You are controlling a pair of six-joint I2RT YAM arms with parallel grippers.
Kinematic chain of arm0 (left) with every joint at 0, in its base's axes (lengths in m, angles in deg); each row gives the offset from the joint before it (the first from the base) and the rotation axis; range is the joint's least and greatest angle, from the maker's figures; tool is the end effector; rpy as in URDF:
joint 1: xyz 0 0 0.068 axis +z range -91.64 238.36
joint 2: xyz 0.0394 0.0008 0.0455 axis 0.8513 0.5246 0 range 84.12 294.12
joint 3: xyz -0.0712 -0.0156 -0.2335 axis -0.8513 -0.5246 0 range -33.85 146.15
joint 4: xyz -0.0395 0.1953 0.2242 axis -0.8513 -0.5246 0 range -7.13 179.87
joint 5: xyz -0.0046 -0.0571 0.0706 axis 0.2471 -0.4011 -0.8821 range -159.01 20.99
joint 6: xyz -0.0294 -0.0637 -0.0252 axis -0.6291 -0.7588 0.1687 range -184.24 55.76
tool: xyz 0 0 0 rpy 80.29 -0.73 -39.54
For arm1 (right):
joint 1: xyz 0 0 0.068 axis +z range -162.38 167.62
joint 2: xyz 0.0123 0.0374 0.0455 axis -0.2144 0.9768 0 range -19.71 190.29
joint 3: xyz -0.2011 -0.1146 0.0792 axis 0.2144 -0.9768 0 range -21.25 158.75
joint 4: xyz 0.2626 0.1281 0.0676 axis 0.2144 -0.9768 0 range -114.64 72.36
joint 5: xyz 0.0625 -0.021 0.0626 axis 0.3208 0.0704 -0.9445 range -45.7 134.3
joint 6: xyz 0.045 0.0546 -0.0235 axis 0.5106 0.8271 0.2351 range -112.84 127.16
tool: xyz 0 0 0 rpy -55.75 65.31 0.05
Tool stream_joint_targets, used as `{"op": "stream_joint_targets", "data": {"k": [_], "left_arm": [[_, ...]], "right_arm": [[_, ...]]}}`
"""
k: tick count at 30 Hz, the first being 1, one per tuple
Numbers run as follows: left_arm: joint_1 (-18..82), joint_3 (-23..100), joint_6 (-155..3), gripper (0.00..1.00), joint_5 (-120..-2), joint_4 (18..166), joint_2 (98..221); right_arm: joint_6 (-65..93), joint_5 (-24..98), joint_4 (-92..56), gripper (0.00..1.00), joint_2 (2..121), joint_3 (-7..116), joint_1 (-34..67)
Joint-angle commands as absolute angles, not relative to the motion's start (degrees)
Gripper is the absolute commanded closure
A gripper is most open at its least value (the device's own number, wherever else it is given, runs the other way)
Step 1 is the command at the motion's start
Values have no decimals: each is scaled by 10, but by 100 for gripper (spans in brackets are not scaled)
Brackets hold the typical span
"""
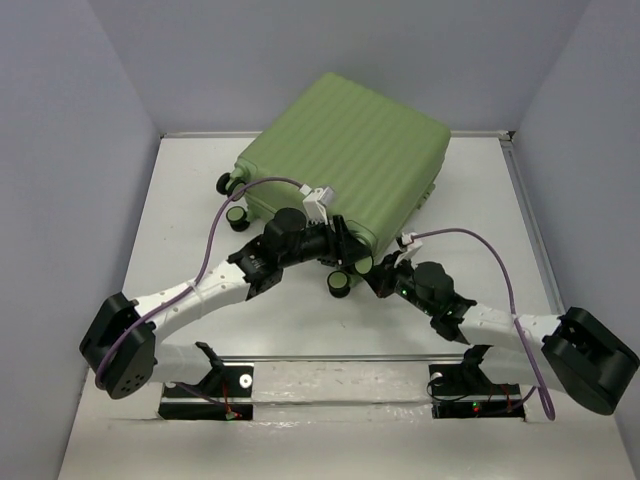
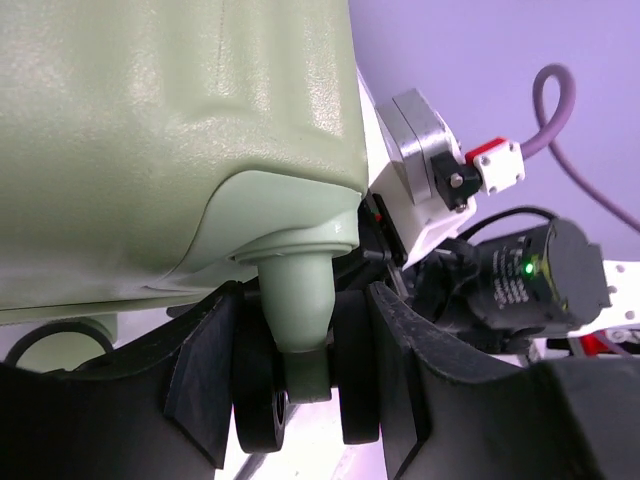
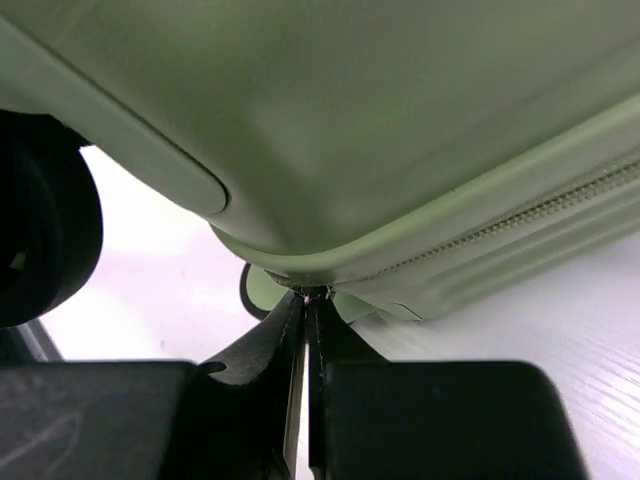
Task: Pack the luggage
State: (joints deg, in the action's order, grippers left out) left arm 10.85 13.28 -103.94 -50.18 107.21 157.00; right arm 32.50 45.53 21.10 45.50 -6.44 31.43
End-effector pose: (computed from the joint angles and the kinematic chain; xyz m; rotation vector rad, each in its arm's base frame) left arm 0.2325 -0.2836 0.2483 0.4018 1.8829 -1.3634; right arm 0.2057 0.1953 0.1172 -0.2816 1.8335 0.8410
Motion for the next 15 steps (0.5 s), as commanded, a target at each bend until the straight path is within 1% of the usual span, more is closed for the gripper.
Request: {"op": "stream_joint_targets", "data": {"k": [1,2,3,4,9,14,15], "left_arm": [[67,107,-1101,94,-456,1246,1557],[63,100,-1131,94,-468,1288,1558],[60,100,-1131,94,-475,1289,1561],[50,98,-1155,94,-482,1325,1564],[27,111,-1200,94,-537,1413,1574],[0,133,-1227,94,-582,1471,1594],[-7,137,-1232,94,-591,1489,1598]], "right_arm": [[346,535,392,93,419,-74,360],[344,566,397,93,413,-76,374],[344,579,401,93,407,-76,385],[341,592,409,93,401,-79,408],[326,694,440,93,393,-92,470],[325,755,547,93,458,-92,509],[307,760,568,93,493,-83,532]]}}
